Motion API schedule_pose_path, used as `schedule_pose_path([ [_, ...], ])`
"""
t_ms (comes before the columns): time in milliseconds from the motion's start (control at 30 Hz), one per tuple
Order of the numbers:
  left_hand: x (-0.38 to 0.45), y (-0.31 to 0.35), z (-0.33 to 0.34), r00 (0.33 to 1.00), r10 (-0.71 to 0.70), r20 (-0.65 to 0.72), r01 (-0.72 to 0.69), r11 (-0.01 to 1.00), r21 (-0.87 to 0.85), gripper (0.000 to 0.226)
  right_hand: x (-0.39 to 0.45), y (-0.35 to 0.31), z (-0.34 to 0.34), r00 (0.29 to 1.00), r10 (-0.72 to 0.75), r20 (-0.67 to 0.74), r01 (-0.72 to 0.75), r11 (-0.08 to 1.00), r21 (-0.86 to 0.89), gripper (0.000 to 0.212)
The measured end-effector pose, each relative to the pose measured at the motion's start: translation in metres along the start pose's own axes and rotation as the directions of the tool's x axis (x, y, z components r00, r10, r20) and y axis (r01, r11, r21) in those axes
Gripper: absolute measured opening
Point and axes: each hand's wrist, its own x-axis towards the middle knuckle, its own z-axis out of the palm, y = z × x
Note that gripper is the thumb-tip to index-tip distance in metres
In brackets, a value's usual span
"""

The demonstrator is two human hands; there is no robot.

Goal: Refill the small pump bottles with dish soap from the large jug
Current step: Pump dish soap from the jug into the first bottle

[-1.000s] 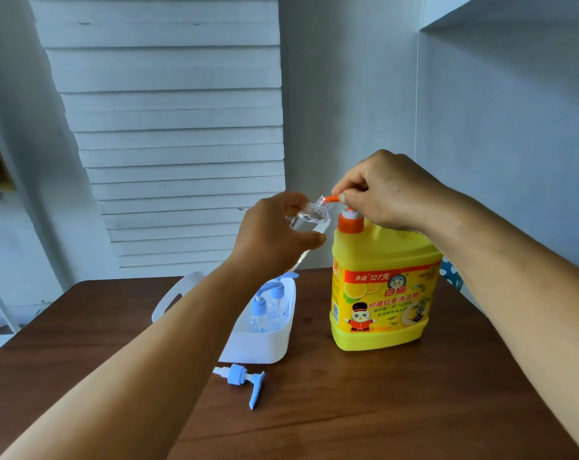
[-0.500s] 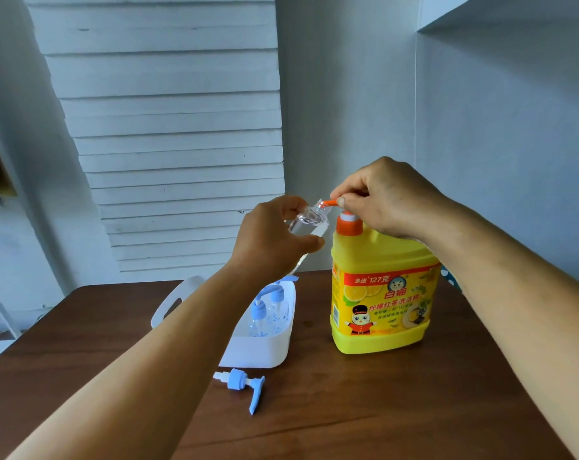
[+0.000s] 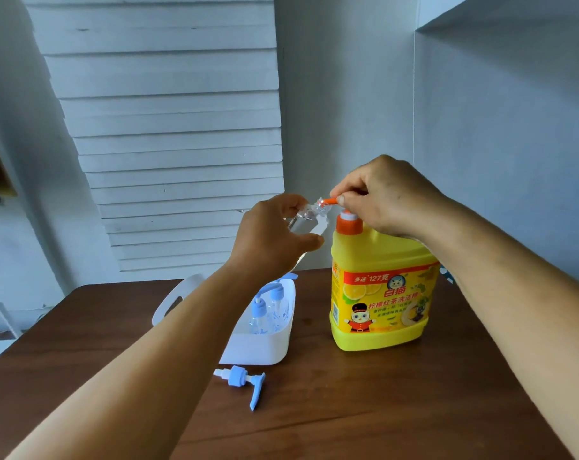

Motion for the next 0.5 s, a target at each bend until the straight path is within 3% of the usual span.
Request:
schedule_pose_path([
  [267,0.003,0.007,-0.003,1.000,-0.005,-0.023,0.003,0.998,-0.059,0.043,0.004,0.000,-0.010,1.000,0.007,-0.009,-0.006,0.999,0.040,0.022],
  [500,0.001,-0.003,0.002,1.000,-0.002,-0.001,0.002,1.000,-0.005,0.044,0.001,0.001,0.002,1.000,0.007,0.009,-0.007,1.000,0.003,0.025],
])
